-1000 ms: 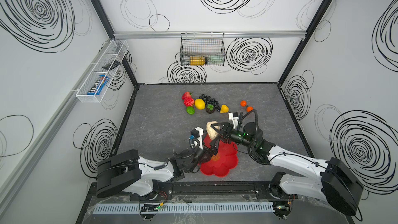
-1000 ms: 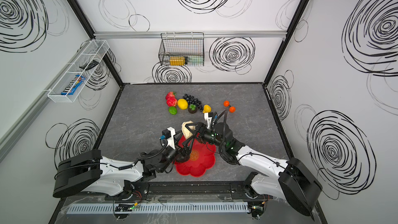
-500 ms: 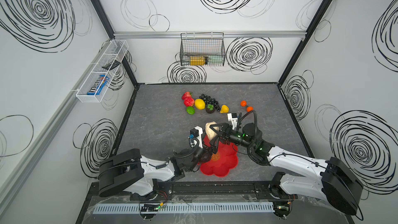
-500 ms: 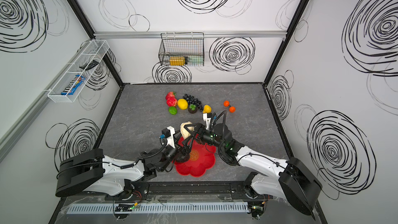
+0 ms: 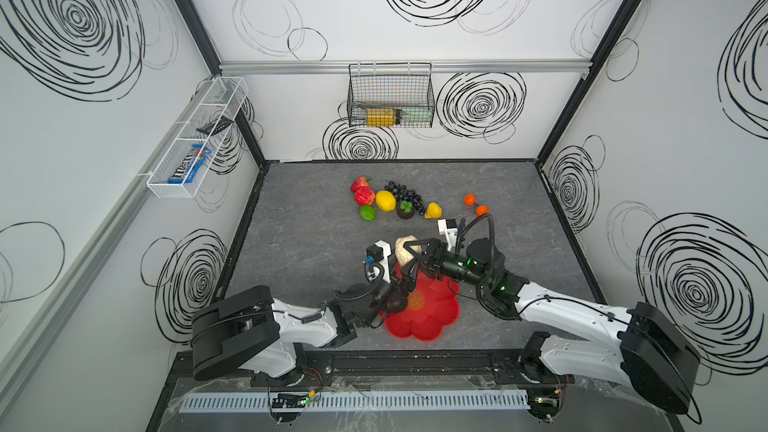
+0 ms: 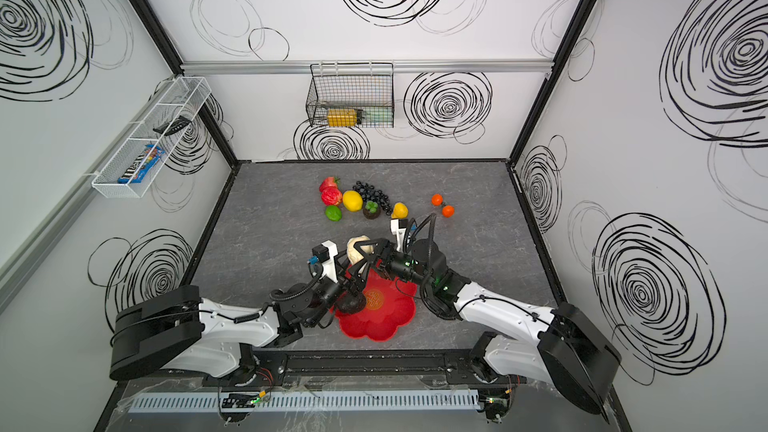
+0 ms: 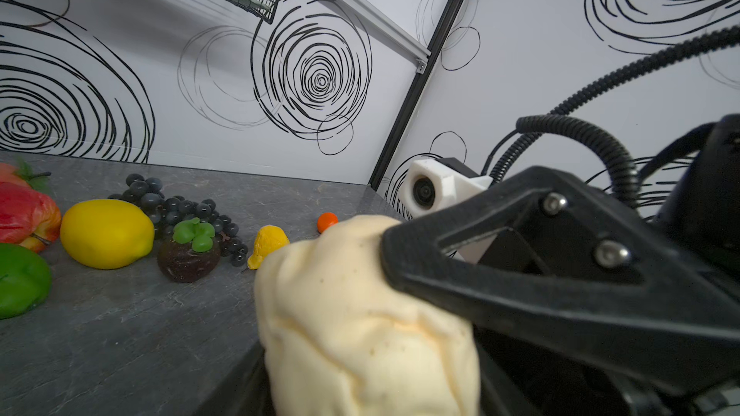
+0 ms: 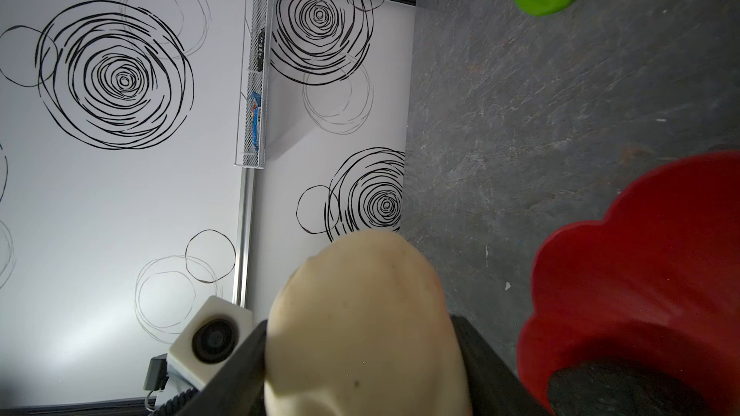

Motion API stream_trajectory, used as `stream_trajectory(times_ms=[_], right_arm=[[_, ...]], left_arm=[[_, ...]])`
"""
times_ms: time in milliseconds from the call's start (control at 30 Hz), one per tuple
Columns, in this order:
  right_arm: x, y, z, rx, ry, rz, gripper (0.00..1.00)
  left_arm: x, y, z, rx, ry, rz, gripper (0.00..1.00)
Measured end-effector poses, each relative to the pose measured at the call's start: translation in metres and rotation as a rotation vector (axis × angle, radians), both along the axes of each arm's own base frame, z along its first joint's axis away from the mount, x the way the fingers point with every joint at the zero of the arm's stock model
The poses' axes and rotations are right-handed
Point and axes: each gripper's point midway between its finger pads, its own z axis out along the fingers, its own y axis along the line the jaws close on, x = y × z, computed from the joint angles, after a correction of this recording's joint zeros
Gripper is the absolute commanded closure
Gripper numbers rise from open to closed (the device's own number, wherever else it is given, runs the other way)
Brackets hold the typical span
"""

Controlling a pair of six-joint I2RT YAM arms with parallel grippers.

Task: Place and organize the fake fruits in the fruit bowl
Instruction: 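Grasp the cream pear with the left gripper while the right gripper releases and withdraws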

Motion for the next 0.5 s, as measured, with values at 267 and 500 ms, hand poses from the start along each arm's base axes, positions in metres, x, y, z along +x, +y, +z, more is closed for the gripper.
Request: stream_trajectory(times_ms=[267,500], right_arm=[[0.004,-0.009,-0.011,-0.067,-0.002,-0.027,0.1],[0.031,-0.068,0.008,-0.101,-0.082,-0.176,0.04]], left_arm=[[-0.002,-0.004,-0.012,0.054,0.026,-0.022,0.4],[-0.006,-0.014,-0.005,0.128,0.059,-0.078,0.4]])
